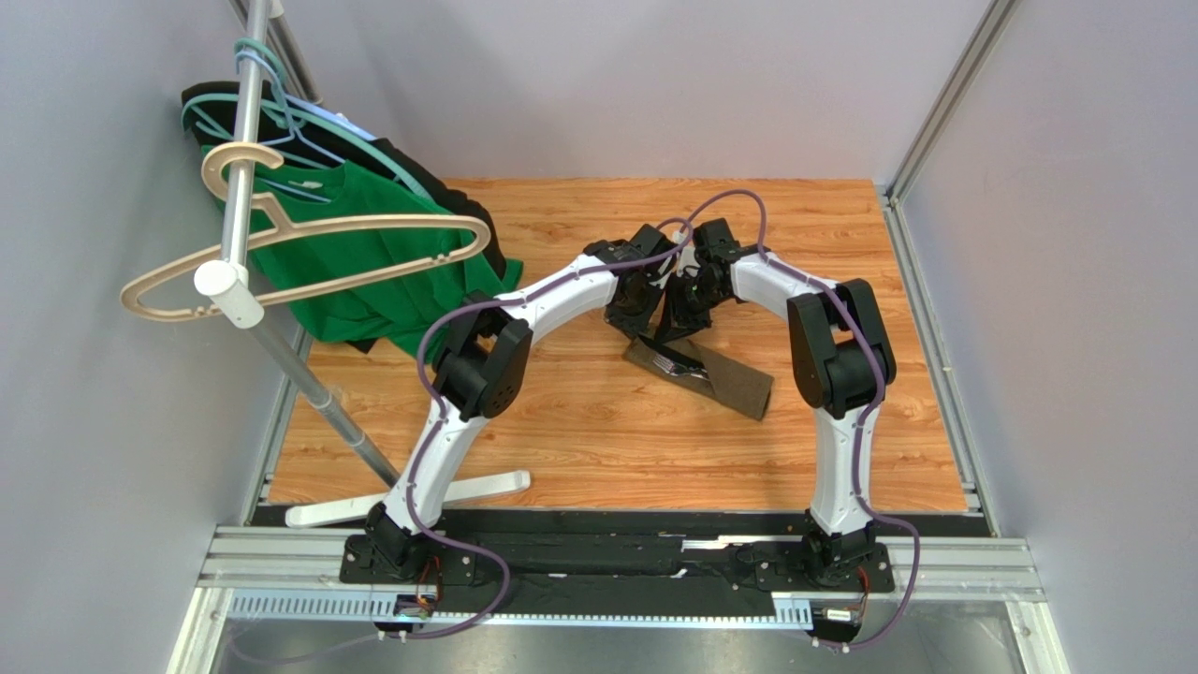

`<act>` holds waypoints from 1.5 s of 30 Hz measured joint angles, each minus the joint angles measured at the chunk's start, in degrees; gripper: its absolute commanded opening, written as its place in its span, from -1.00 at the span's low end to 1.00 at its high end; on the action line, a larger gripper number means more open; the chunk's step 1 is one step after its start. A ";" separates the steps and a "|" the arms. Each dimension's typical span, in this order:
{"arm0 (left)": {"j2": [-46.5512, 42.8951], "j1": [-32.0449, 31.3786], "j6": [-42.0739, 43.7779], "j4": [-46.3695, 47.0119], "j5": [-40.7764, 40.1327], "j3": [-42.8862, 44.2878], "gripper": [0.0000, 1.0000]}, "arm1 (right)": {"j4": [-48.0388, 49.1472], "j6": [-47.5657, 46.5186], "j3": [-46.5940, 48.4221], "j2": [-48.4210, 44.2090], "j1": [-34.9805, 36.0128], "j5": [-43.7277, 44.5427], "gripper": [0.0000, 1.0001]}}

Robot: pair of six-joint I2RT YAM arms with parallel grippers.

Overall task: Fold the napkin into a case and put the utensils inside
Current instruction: Insert the knife into the folded napkin, then reset both arms

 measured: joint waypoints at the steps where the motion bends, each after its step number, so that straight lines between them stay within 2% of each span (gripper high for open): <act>1: 0.02 -0.09 0.50 0.02 -0.02 0.00 -1.00 | 0.00 0.00 0.00 0.00 0.00 0.00 -1.00; 7: 0.20 -0.17 2.38 -0.17 0.02 0.26 -1.00 | -0.02 0.35 0.00 0.02 -0.02 0.00 -1.00; 11: 0.15 -0.52 2.97 -1.42 -2.89 1.07 -1.00 | 0.02 0.39 0.00 0.00 0.00 0.00 -0.99; 16: -2.69 -1.57 3.67 -2.60 -8.41 1.11 -0.79 | 0.17 0.72 0.02 0.00 0.20 0.07 -0.77; 21: -13.51 -1.90 3.50 -2.86 -6.12 0.33 -0.71 | -0.79 1.84 1.31 0.00 0.83 0.83 -0.53; 26: -31.21 -1.81 -0.61 1.97 5.77 -8.20 -0.67 | -4.61 2.84 3.67 -3.30 1.38 4.04 -0.39; 31: -44.85 -2.51 -7.69 11.58 18.34 -24.26 -0.60 | -7.74 3.58 1.66 -16.22 1.46 10.12 -0.28; 32: -46.34 -2.80 -8.96 14.08 19.96 -27.45 -0.59 | -7.52 3.74 -0.59 -20.63 1.46 11.54 -0.18; 37: -53.22 -5.49 -15.82 24.98 25.94 -44.24 -0.45 | -7.74 4.66 -15.06 -41.42 1.55 14.64 0.09; 39: -57.11 -6.60 -18.60 30.47 27.32 -51.34 -0.36 | -8.13 5.27 -20.94 -49.42 1.75 16.04 0.40; 40: -59.76 -7.26 -19.98 33.35 27.61 -54.97 -0.33 | -8.70 5.75 -23.56 -53.22 1.84 16.48 0.99; 45: -74.34 -8.66 -24.48 45.64 27.52 -68.22 -0.06 | -8.46 9.57 -32.98 -71.82 2.19 15.39 1.00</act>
